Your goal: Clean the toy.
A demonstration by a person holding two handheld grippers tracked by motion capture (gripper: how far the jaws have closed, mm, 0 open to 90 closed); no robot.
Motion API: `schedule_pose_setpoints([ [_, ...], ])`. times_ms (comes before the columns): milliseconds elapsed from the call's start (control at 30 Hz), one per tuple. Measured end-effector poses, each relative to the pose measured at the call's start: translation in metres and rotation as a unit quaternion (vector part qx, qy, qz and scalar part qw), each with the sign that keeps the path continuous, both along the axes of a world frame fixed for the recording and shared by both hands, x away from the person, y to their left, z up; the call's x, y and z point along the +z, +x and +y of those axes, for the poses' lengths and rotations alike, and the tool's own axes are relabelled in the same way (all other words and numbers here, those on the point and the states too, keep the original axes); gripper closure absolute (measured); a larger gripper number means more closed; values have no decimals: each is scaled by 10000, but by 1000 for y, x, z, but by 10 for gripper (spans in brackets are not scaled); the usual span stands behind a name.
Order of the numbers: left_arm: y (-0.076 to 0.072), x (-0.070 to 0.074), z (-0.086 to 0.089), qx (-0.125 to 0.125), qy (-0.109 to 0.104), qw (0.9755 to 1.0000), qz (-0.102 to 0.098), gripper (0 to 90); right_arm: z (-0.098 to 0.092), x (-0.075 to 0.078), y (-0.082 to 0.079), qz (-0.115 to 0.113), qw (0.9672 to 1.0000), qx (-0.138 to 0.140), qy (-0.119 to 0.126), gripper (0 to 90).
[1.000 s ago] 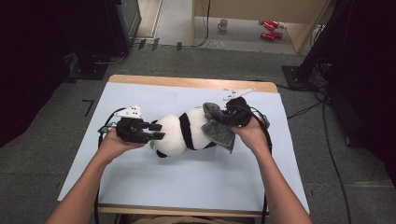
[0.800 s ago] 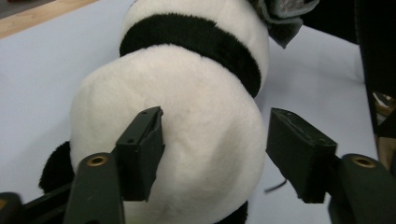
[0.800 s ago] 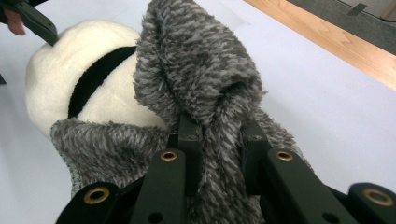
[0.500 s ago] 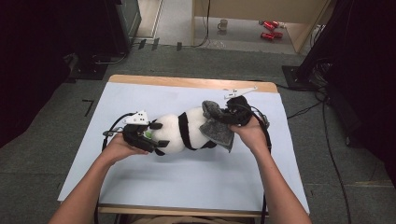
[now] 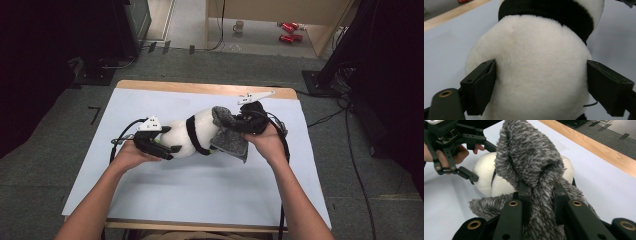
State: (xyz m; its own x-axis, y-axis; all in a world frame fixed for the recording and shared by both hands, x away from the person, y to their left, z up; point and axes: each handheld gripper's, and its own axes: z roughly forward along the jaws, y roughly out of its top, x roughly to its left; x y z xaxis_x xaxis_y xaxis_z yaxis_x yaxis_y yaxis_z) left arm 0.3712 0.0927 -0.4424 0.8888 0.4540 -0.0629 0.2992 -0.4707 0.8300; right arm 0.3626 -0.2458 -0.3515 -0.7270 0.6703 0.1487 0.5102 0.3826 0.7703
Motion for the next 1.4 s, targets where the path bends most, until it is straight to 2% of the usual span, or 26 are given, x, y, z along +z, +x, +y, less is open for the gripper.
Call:
schedule_pose_setpoints([
  [200,2,0,1,147,-66,9999,9,240,4,4,-5,-35,9999,77,69,760],
  [367,0,2,0,91,3,10000,18,427,16,10,-10,-120,9995,278,124,760],
  [533,2,8,1,102,-25,9994,329,547,29,11,-10,-101,9991,383,141,761],
  [567,3,10,1,125,-72,9988,467,562,31,12,-10,-100,9991,393,144,761],
  [633,5,15,3,179,-252,9961,830,592,34,14,-9,-121,9989,431,164,761],
  [700,8,22,5,183,-543,9914,1172,611,38,17,-9,-158,9986,471,181,761],
  [767,10,30,8,160,-753,9865,1449,627,41,20,-9,-164,9983,508,230,761],
  [833,9,37,9,93,-967,9821,1611,640,45,25,-11,-212,9978,575,258,762],
  [900,9,39,7,72,-1041,9767,1877,643,50,29,-13,-249,9973,641,270,762],
  [933,9,39,5,87,-1006,9755,1954,644,54,30,-14,-254,9970,674,271,762],
  [1033,7,35,-2,130,-734,9776,1966,645,62,30,-14,-253,9964,753,289,762],
  [1100,7,32,-3,161,-826,9751,2050,645,69,28,-14,-222,9960,824,277,762],
  [1167,8,32,-5,211,-803,9756,2031,643,80,24,-15,-164,9954,907,278,762],
  [1267,8,32,-4,223,-809,9749,2063,640,96,14,-14,-104,9946,1027,145,762],
  [1367,8,32,-2,279,-800,9746,2071,637,107,-2,-11,12,9944,1059,-33,764],
  [1400,8,31,-2,304,-781,9744,2086,635,108,-7,-10,49,9945,1051,-15,765],
])
